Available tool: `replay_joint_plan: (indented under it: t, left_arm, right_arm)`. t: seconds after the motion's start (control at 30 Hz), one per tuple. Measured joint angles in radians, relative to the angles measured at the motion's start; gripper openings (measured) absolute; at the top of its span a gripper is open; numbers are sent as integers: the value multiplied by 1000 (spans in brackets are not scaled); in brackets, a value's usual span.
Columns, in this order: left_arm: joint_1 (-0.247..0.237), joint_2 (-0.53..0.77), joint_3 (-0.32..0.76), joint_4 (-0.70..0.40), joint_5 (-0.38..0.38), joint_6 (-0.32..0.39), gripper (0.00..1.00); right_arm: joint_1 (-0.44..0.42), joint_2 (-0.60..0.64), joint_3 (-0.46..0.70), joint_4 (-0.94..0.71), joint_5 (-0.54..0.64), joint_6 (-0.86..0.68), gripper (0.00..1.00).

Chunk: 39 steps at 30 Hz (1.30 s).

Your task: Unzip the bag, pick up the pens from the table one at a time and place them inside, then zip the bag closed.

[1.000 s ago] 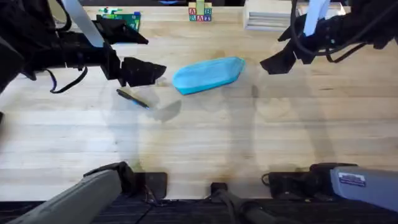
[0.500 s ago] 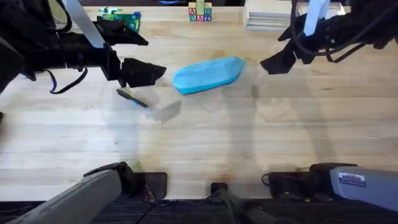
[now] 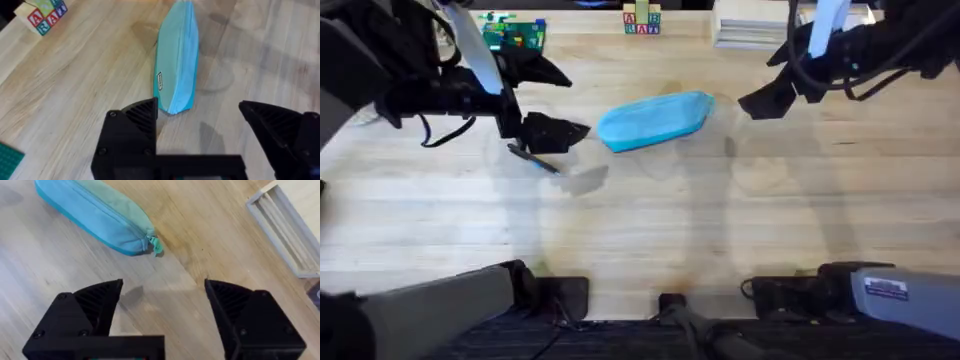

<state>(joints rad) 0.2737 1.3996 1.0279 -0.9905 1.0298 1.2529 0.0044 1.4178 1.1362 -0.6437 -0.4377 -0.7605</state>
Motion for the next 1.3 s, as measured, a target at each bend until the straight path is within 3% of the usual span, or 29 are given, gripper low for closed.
replay_joint_plan:
  t: [0.33, 0.47, 1.0, 1.3]
  left_arm:
    - [0, 170, 0, 0, 41, 186, 993]
    - [0, 230, 0, 18, 56, 227, 993]
    - [-4, 320, 0, 154, 153, 259, 994]
    - [-62, 351, 1, 178, 161, 259, 994]
  right_arm:
    - [0, 0, 0, 0, 0, 0, 997]
    - [0, 0, 0, 0, 0, 0, 997]
    - [0, 0, 0, 0, 0, -3, 997]
    - [0, 0, 0, 0, 0, -3, 997]
